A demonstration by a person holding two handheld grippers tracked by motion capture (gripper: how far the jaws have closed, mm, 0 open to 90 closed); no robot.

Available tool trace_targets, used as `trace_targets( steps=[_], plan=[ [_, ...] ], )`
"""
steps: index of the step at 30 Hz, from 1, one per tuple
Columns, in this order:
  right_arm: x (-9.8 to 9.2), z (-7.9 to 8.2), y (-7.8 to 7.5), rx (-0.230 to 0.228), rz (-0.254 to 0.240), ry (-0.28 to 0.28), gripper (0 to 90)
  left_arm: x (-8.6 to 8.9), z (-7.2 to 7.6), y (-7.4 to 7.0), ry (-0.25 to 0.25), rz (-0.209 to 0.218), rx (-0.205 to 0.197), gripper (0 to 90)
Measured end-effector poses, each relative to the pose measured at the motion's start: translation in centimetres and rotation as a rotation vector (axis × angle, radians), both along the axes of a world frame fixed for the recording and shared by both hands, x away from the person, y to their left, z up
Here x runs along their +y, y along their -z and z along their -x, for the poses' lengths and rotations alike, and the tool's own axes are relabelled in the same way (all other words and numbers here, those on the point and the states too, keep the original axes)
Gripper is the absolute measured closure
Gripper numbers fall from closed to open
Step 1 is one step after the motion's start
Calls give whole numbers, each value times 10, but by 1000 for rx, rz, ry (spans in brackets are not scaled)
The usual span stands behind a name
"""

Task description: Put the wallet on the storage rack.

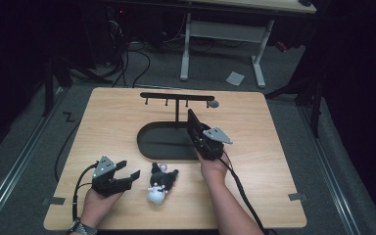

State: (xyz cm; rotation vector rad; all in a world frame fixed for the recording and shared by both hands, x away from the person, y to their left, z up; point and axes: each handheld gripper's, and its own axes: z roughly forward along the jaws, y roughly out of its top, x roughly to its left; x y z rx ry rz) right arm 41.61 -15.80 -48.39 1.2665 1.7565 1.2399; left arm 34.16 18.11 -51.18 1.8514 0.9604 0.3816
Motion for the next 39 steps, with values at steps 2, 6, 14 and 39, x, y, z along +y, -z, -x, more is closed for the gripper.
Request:
trace_targets(
  steps=[2, 6, 14, 39],
  plan=[
    [2, -3, -1, 3, 4, 5, 760, 0, 0, 0, 1, 1, 0, 311],
    [5, -9, 2, 4, 9, 18, 759, 0, 0, 0, 2, 2, -1, 312],
    [4, -15, 16, 40, 36, 48, 756, 0, 0, 0, 4, 2, 0, 312],
    [12, -11, 27, 84, -16, 6, 623, -3, 0, 0, 19, -10, 5, 311]
  ],
)
